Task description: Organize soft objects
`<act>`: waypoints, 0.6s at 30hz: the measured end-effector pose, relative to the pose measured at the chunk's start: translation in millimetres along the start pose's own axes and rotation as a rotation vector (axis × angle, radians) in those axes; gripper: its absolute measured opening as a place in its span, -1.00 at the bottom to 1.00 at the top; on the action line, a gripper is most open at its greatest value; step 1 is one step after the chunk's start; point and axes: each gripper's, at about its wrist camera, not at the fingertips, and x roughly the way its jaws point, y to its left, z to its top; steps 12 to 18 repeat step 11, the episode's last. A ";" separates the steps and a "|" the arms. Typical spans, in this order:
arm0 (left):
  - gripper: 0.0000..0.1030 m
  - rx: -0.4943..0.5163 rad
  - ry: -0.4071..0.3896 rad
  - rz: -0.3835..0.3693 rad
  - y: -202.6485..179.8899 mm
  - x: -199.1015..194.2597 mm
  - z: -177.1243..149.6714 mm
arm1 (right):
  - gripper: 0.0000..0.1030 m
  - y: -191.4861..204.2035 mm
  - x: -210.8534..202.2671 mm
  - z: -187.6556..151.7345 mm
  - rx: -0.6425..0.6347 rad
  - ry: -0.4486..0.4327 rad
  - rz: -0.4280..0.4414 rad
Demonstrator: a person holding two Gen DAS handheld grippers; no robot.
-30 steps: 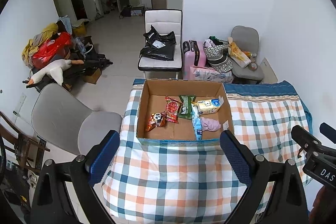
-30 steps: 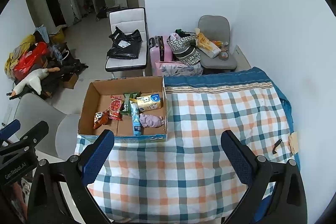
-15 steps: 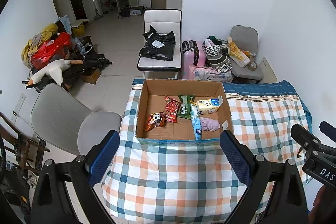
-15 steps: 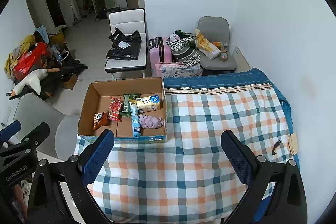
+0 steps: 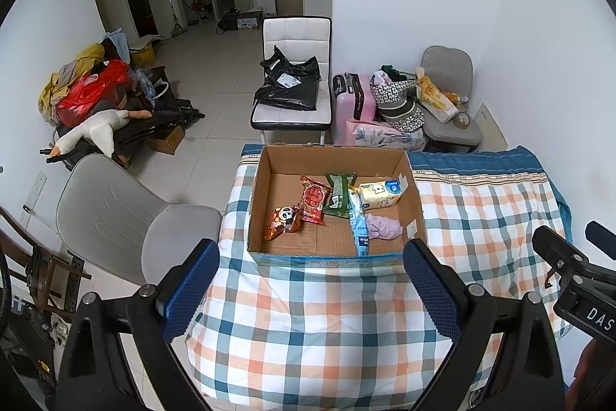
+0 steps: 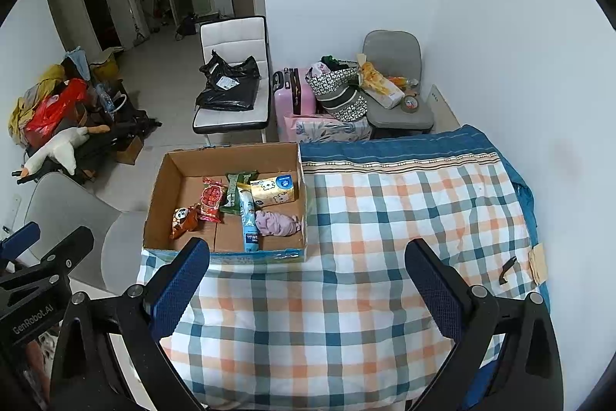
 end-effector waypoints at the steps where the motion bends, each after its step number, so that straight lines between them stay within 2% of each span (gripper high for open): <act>1: 0.90 0.001 -0.001 -0.001 0.1 0.4 -0.3 | 1.00 -0.3 0.0 0.0 -0.001 0.001 0.002; 18: 0.90 -0.002 -0.001 -0.002 1.0 4.0 -1.4 | 1.00 1.1 -0.1 2.6 0.000 0.004 0.009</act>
